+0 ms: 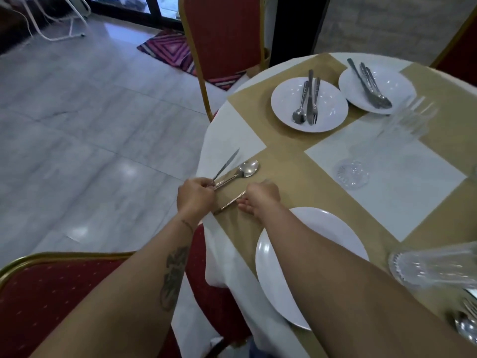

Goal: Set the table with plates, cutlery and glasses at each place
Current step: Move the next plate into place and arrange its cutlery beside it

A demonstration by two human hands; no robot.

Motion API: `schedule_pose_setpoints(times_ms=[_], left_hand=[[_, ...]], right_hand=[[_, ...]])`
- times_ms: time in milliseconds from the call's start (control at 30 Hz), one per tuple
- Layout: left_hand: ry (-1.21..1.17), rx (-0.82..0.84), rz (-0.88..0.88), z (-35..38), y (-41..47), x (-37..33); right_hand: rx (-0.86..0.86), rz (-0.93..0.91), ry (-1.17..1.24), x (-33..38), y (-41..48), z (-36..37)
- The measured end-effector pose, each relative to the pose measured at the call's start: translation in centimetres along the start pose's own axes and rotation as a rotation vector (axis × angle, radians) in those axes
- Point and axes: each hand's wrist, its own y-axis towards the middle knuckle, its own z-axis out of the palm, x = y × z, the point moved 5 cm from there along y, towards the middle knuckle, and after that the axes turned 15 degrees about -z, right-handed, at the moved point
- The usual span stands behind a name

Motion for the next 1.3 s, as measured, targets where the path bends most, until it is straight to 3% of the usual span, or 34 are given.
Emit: schedule_pose_setpoints(times_ms=[300, 433, 567, 667, 1067, 1300], left_hand=[[-0.084, 0.019, -0.013, -1.2, 0.5, 1.8], [-0.044, 0.048, -0.022, -0.7, 1.0, 2.5], [-0.023, 0.05, -0.006, 0.0, 1.4, 2.7], [-0.025, 0.039, 0.018, 0.0, 1.6, 2.5], [-0.017, 0.036, 0.103, -0.1, 1.7, 1.7], [0.067, 0.095, 0.34, 1.3, -2.6, 0.6]], right_hand=[[0.04, -0.082, -0.268, 1.0, -1.0, -0.9], [0.176, -0.576, -0.99, 2.5, -2.0, 0.0], [0.314, -0.877, -1.283, 1.5, -2.3, 1.5], [0.301, -0.955, -1.319, 1.3, -2.4, 2.1], [0.313, -0.938, -1.272, 0.9, -2.3, 2.0], [0.054, -0.76, -0.919, 5.2, -1.7, -5.1]])
